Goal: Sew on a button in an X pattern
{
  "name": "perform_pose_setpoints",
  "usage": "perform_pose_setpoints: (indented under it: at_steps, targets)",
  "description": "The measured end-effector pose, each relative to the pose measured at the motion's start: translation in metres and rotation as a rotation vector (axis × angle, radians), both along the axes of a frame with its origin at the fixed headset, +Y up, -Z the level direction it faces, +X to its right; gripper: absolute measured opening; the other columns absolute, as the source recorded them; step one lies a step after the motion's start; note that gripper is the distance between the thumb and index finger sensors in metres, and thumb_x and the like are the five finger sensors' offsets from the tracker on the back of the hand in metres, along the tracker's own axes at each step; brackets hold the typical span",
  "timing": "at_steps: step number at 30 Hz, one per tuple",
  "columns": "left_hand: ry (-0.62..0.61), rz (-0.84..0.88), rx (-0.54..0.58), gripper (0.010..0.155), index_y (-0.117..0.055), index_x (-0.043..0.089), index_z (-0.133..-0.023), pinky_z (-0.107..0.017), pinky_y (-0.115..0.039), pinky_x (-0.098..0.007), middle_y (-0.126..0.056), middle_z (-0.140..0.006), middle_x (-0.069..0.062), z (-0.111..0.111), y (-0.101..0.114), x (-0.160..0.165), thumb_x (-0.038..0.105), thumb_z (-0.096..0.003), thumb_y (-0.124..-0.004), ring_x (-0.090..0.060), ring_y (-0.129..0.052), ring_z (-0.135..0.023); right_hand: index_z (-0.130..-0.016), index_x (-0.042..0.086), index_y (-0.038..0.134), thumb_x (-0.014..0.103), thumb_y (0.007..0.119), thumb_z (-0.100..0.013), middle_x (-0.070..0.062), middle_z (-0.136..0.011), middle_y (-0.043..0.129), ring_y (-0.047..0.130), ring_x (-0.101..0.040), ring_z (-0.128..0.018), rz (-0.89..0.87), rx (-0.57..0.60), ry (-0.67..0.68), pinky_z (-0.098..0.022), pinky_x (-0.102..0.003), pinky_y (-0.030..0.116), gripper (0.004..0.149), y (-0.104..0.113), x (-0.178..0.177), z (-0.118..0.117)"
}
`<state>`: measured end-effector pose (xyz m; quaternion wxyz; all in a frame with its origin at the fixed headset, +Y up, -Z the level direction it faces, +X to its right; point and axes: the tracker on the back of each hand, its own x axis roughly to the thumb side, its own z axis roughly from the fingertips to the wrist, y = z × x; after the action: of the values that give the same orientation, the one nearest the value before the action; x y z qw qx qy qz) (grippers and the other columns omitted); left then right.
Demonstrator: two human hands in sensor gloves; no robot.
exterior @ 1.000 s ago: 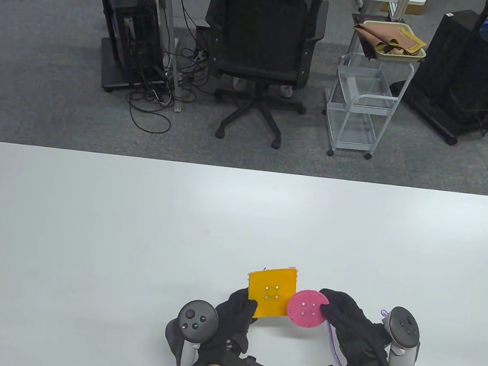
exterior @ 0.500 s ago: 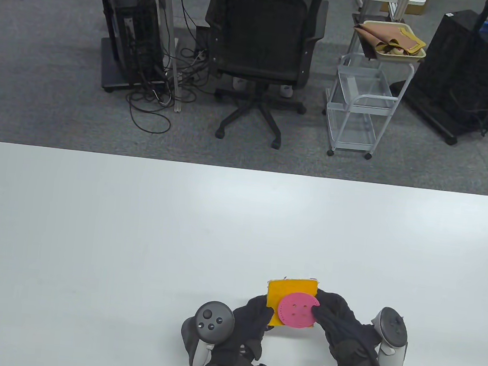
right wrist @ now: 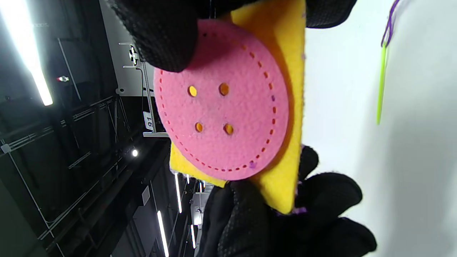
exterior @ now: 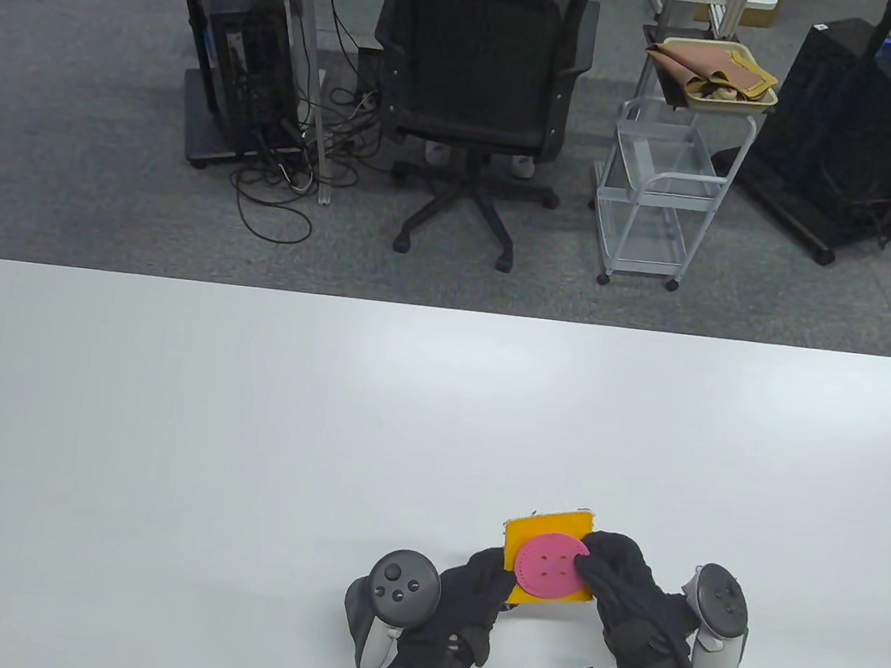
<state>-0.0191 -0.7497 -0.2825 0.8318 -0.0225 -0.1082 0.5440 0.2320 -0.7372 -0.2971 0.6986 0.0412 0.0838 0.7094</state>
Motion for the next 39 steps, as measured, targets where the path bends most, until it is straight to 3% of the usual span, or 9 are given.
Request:
perform_pose_setpoints:
  at_steps: [10,15,22,39]
  targets:
    - [-0.05,0.018,-0.013,0.047,-0.072,0.015,-0.097,-0.047,-0.086,-0.045,-0.094,-0.087,-0.005,0.001,0.001,0.005,0.031,-0.0533,-0.068,-0.027,-0.099,-0.07,-0.086,0.03,0.057,0.034,0.07,-0.055,-0.004,-0.098,0.065,0.067,-0.024,-0.089,0.033,0.036,-0.047,-0.082,-0.055,0.041,0.034,0.003,0.002,0.001]
    - [-0.035,0.093,0.01,0.055,-0.067,0.015,-0.101,-0.05,-0.084,-0.046,-0.09,-0.091,-0.005,0.003,0.002,0.006,0.043,-0.0529,-0.07,-0.027,-0.095,-0.075,-0.086,0.03,0.058,0.034,0.07,-0.054,-0.004,-0.096,0.067,0.068,-0.024,-0.088,0.046,0.049,-0.058,-0.082,-0.055,0.042,0.034,0.003,0.003,0.002]
    - [0.075,0.039,0.085,0.05,-0.071,0.016,-0.094,-0.043,-0.088,-0.04,-0.096,-0.08,0.002,0.007,0.007,0.012,0.04,-0.0505,-0.075,-0.019,-0.101,-0.064,-0.086,0.031,0.058,0.034,0.07,-0.054,-0.003,-0.093,0.069,0.07,-0.023,-0.086,0.072,0.072,-0.056,-0.083,-0.054,0.042,0.034,0.003,-0.001,0.004]
    - [0.121,0.019,0.145,0.043,-0.078,0.017,-0.088,-0.04,-0.089,-0.038,-0.1,-0.07,0.004,0.009,0.008,0.008,0.039,-0.0521,-0.072,-0.015,-0.104,-0.056,-0.09,0.032,0.056,0.037,0.071,-0.054,-0.002,-0.082,0.076,0.075,-0.019,-0.075,0.275,0.166,-0.122,-0.084,-0.052,0.046,0.039,0.007,-0.005,0.009]
